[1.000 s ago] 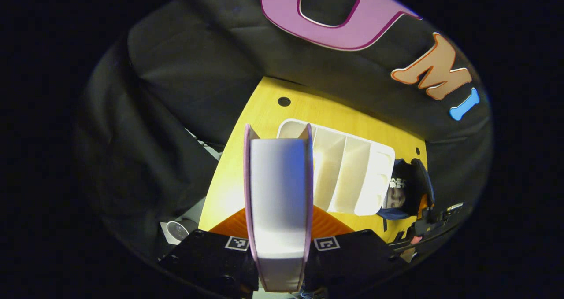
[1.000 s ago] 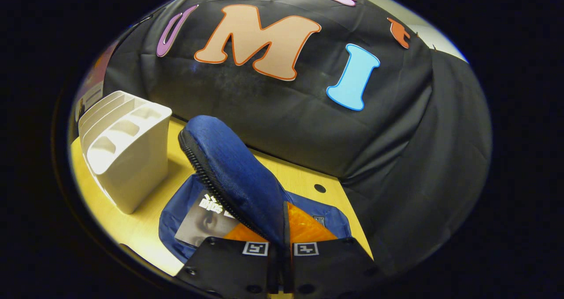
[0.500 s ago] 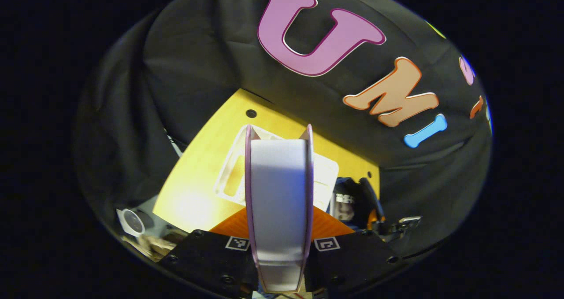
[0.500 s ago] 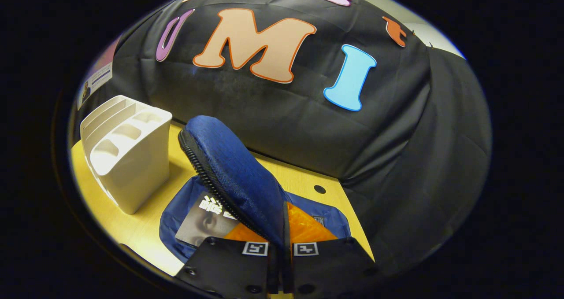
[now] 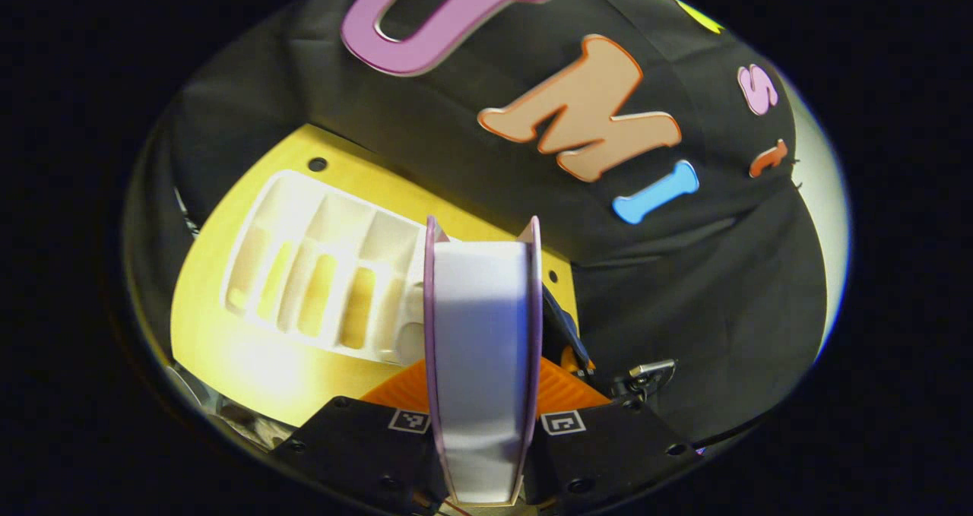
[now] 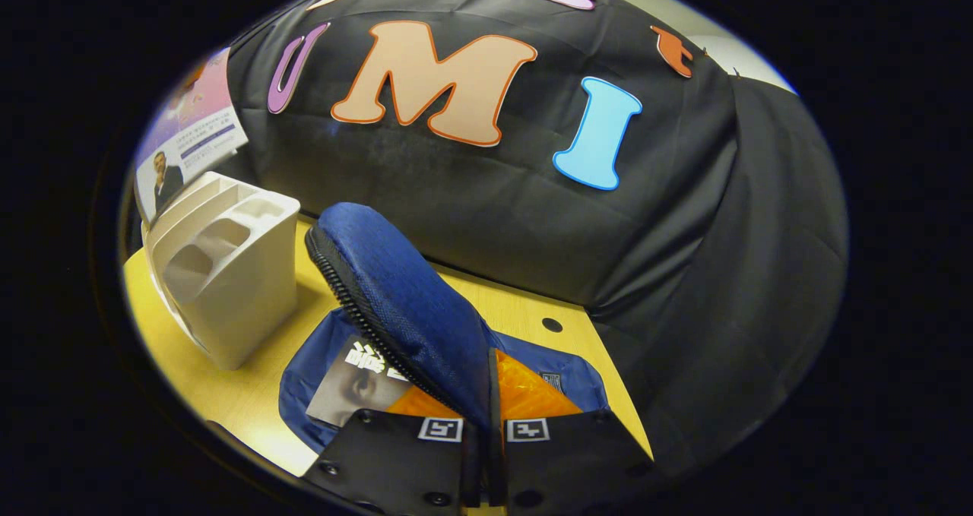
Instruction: Open the schoolbag, grab two books from the bookshelf and put them into the schoolbag.
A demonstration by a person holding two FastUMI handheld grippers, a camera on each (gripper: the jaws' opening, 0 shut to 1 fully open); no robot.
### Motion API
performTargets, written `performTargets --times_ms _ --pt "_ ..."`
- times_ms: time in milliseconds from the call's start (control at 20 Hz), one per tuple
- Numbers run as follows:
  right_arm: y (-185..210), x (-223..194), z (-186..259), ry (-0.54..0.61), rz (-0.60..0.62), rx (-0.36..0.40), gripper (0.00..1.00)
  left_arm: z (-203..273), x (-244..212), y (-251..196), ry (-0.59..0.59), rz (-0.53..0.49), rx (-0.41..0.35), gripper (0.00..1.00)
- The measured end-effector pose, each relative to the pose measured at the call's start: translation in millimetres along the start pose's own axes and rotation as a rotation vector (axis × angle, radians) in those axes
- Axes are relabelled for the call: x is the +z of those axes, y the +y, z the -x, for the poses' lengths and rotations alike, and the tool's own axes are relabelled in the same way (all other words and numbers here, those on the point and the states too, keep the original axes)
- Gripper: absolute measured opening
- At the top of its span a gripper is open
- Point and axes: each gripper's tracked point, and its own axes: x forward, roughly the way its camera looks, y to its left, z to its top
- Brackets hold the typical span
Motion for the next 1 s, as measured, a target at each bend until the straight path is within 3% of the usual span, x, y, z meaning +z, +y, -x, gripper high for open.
performTargets --times_ms 450,1000 --pt "-4 -1 -1 0.005 -0.069 0.005 0.07 -128 -70 -37 0.163 -0.051 -0.142 0.37" --pt "2 1 -9 0.014 -0.109 0.029 0.07 -251 -118 -49 0.209 0.02 -0.261 0.37"
